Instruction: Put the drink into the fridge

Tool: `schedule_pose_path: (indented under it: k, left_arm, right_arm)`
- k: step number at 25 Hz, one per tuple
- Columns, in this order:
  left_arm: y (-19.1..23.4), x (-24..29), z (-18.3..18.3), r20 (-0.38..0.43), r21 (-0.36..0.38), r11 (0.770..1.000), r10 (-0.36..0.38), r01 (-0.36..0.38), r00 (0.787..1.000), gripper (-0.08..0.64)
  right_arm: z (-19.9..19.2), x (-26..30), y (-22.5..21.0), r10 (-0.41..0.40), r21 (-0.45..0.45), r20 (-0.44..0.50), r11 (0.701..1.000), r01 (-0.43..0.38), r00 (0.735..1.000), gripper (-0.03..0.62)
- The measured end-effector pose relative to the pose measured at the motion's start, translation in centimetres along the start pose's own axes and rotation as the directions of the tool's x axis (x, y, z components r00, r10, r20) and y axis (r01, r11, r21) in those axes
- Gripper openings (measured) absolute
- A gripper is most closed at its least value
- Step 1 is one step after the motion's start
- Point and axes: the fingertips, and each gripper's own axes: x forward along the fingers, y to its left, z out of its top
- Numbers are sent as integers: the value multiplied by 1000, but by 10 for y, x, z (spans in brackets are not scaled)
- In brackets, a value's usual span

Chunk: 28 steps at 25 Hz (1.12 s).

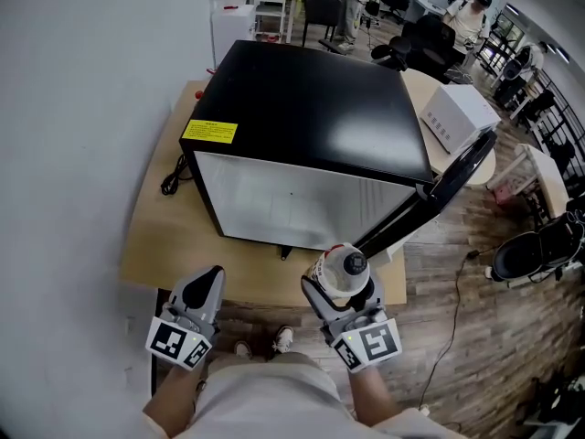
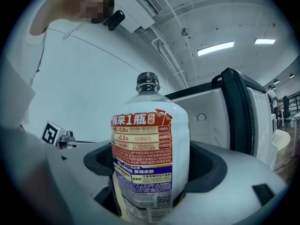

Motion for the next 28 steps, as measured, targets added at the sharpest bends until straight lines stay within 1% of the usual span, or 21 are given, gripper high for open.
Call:
schedule_pose_path:
  k: [8, 17, 22, 28]
  left_arm:
    - [-2, 11, -4, -3, 1, 1000, 24, -24, 1000, 12]
    - [-12, 21, 3, 20, 16, 1000, 23, -23, 1000, 13]
    - [-7, 18, 0, 22, 9, 999, 54, -54, 998, 13]
    - [0, 10, -9, 2, 2, 996, 93, -93, 996, 12]
  right_arm:
    - [-9, 26, -6, 29, 4, 10, 1000, -29, 1000, 417]
    - [-13, 61, -6, 65, -8, 36, 998, -65, 997, 419]
    - [-19, 81, -11, 69, -13, 40, 998, -69, 997, 417]
    - [-30, 100, -14, 71, -2, 35, 997, -71, 997, 419]
